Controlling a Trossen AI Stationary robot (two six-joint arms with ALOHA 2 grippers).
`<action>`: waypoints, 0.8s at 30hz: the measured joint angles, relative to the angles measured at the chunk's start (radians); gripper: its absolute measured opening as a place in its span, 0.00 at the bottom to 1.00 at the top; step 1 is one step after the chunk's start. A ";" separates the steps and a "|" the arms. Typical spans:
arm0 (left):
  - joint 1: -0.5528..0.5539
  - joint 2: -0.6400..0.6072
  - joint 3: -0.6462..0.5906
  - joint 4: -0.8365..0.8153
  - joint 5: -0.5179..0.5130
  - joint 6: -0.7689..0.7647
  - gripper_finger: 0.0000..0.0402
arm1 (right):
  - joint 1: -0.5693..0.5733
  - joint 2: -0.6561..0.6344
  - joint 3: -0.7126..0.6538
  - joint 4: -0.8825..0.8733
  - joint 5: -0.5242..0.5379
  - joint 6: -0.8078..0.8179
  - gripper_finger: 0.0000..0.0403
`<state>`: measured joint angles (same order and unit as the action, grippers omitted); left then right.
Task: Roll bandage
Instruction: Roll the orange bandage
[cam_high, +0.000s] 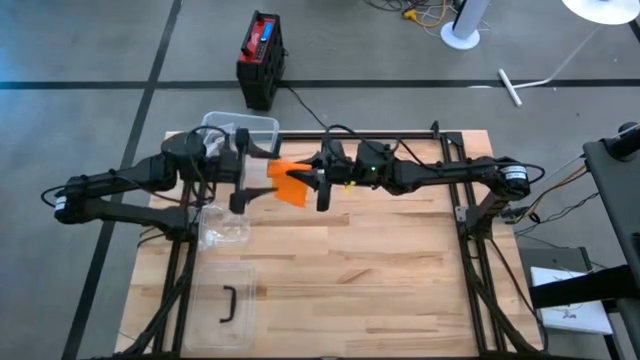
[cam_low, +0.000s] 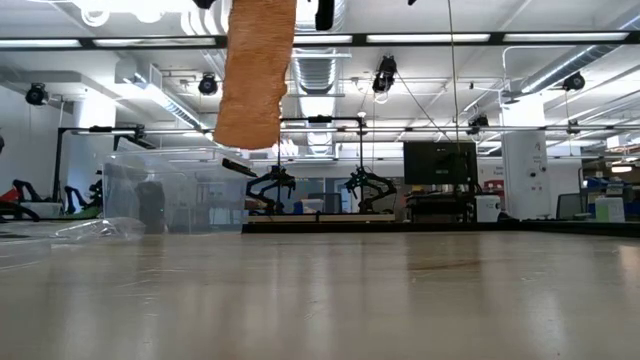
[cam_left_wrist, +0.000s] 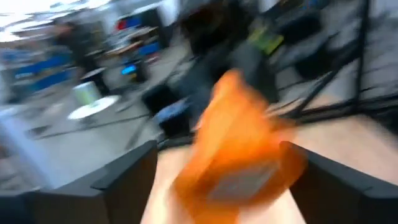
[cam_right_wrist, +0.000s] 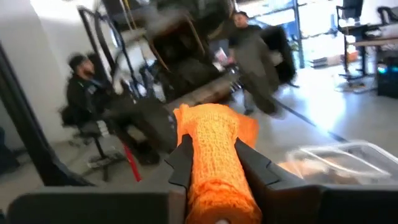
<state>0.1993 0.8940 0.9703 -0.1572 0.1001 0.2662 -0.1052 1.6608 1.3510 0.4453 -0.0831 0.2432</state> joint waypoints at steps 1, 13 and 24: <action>0.000 0.001 0.000 0.014 0.047 -0.022 0.82 | 0.001 0.000 -0.002 -0.010 0.008 -0.011 0.16; 0.023 0.010 0.002 0.017 0.038 -0.190 0.87 | 0.008 -0.001 -0.003 0.016 0.033 -0.114 0.14; 0.050 0.076 0.078 -0.032 0.093 -0.200 0.67 | 0.037 -0.003 -0.003 0.027 0.035 -0.201 0.15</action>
<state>0.2496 0.9696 1.0478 -0.1891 0.1935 0.0662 -0.0682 1.6577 1.3483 0.4718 -0.0483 0.0418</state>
